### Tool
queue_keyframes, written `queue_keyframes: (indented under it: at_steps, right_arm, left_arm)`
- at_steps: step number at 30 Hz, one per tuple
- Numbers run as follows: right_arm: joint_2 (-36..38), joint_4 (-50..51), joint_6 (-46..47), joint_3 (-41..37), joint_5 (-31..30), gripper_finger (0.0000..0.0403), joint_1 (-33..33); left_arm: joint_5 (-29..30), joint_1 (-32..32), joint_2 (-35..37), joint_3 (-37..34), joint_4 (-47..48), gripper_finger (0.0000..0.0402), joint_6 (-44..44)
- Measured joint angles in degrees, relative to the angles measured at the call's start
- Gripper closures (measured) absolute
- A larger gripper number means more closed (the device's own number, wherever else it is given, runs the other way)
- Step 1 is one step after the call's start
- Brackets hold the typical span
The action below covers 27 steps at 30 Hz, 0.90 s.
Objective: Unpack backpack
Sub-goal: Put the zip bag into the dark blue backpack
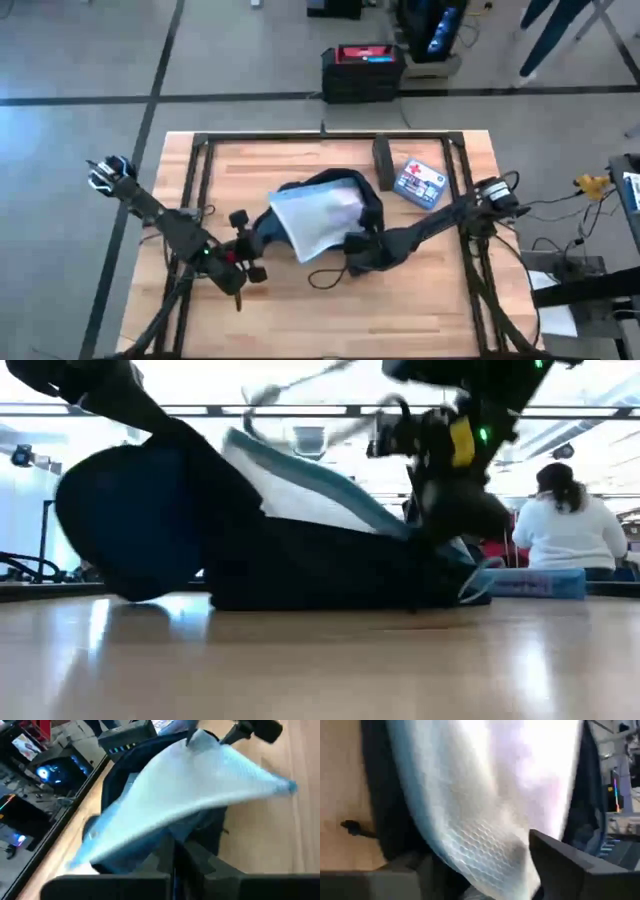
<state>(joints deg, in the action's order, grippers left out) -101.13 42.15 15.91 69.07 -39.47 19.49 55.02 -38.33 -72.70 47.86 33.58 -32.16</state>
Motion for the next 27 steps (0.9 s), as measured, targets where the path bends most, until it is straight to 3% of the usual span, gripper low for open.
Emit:
queue_keyframes:
  at_steps: [7,13,18,22,25,27]
  right_arm:
    - [5.86,-0.36,-1.41,2.52,10.88,0.0086,0.99]
    - [7.28,-16.37,-13.45,2.87,10.01,0.0102,1.47]
    - [4.78,-31.59,-25.95,2.72,11.72,0.0177,-3.53]
    - [1.96,-38.40,-27.76,2.69,26.50,0.0282,-9.88]
    - [-1.80,-40.07,-27.55,2.69,34.23,0.0374,-14.25]
    - [-4.82,-40.94,-27.48,2.61,37.98,0.0390,-16.34]
  left_arm:
    - [-0.46,-0.11,-2.19,0.00,-0.08,0.0402,-1.39]
    - [-0.47,-0.14,-2.54,0.05,-1.17,0.0402,-1.57]
    - [-0.52,-1.37,-2.54,1.07,-1.11,0.0402,-1.43]
    - [-0.50,-3.06,-2.30,1.90,-0.72,0.0402,-1.21]
    - [-0.15,-4.24,-2.15,2.37,-0.84,0.0402,-1.16]
    - [0.10,-4.72,-2.15,2.43,-0.65,0.0401,-1.19]
